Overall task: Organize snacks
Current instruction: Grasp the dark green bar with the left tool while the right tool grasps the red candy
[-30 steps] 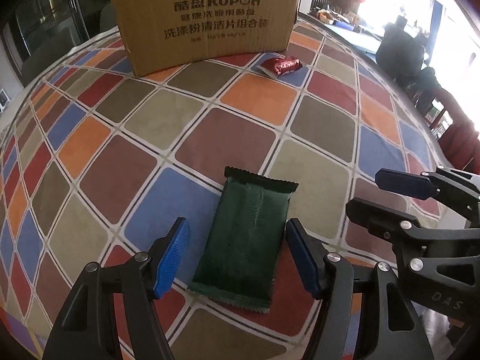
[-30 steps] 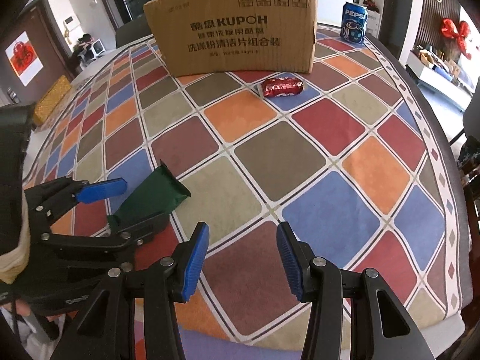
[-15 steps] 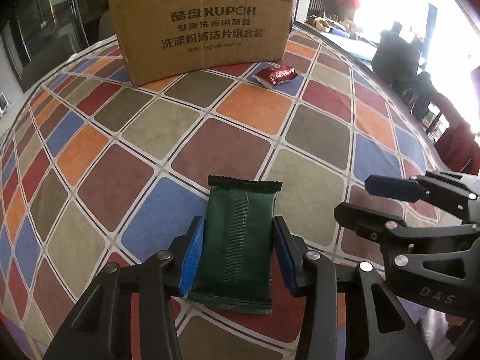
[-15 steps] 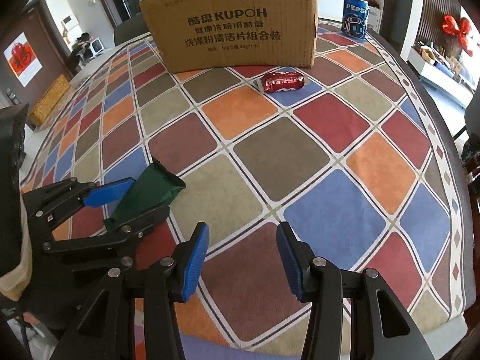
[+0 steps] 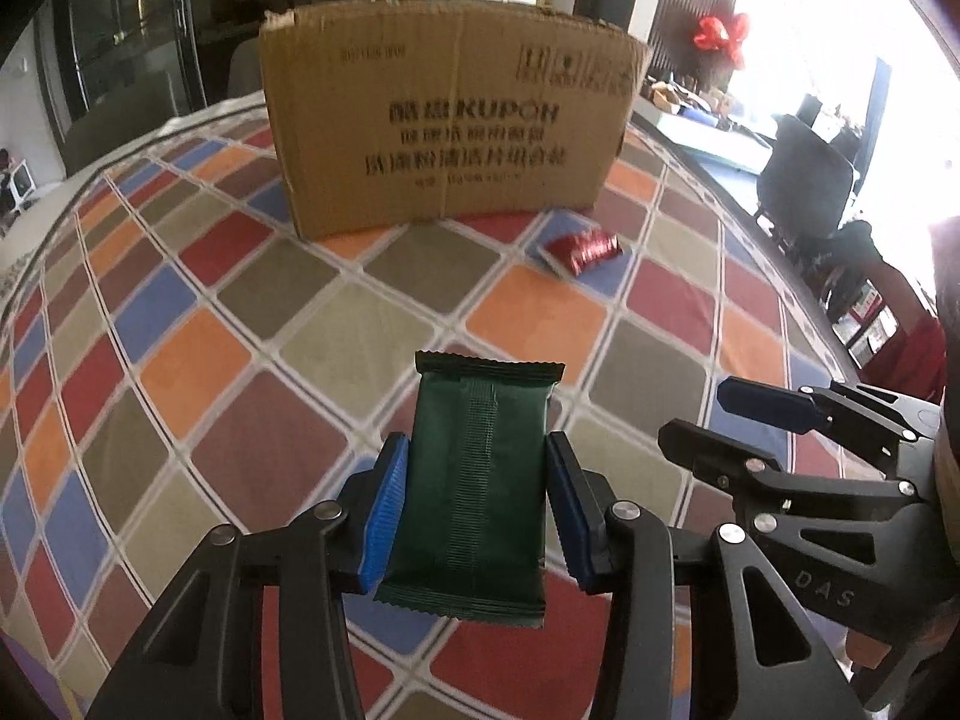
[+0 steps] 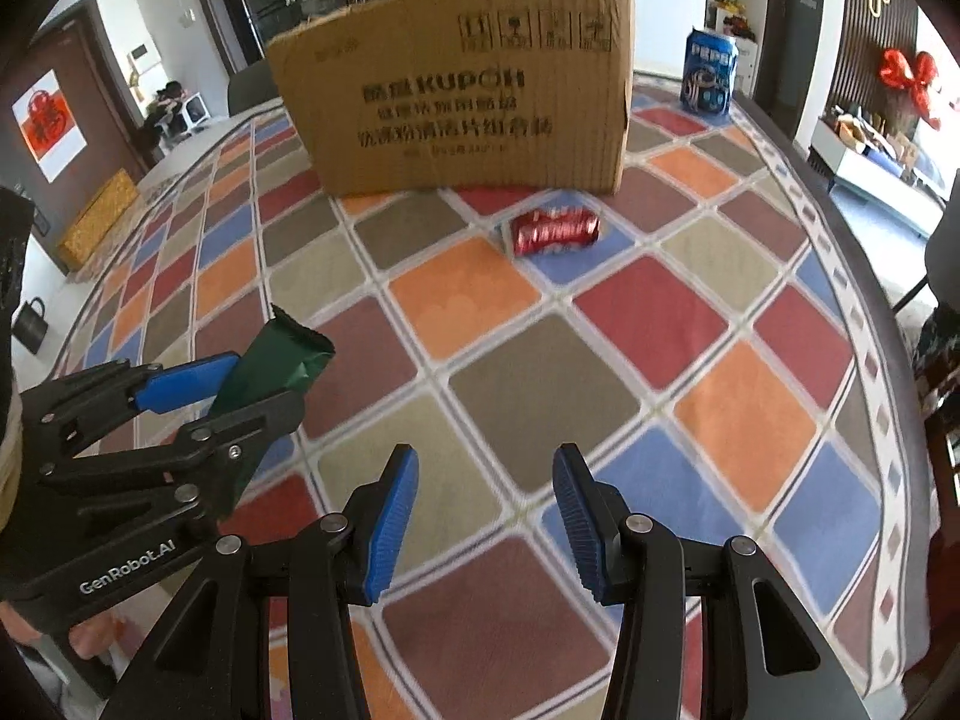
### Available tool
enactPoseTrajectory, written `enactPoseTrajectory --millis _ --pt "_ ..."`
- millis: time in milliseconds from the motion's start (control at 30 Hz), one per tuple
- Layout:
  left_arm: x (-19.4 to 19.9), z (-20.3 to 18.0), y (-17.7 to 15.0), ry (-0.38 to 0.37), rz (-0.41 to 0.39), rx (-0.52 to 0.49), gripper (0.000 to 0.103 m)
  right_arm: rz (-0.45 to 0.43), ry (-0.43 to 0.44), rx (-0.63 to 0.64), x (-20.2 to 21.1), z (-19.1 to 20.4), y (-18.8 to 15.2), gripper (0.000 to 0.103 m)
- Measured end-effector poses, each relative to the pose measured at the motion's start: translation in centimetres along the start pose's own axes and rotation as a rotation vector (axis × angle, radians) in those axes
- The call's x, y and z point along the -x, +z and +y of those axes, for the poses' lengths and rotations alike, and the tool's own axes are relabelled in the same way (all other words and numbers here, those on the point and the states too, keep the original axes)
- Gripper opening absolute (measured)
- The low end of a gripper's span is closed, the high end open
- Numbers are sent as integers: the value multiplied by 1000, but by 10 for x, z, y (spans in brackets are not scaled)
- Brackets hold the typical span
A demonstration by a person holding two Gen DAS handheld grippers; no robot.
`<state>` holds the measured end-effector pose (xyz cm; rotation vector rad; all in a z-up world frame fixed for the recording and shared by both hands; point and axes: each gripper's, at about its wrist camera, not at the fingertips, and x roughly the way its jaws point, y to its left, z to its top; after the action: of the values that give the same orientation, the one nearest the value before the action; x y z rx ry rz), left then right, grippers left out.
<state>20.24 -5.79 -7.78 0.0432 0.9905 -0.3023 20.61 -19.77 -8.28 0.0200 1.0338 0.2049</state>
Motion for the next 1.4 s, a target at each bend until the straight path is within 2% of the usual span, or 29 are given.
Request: enactPoseTrajectory --millis 233,367,633,1067,1400 --pt "2 2 27 37 -41 15 45 -51 -11 26 -2 -8 31 48" --pt "0 4 44 61 -68 22 45 -65 -1 31 -8 -14 50 60" --pt "-18 11 68 93 -71 57 45 -75 -9 30 -31 -28 86 60" --pt "-51 15 79 104 -27 81 45 -24 -37 61 -72 -37 107 60" --pt "-61 20 83 107 -13 97 45 -5 -40 67 -86 -36 108 60"
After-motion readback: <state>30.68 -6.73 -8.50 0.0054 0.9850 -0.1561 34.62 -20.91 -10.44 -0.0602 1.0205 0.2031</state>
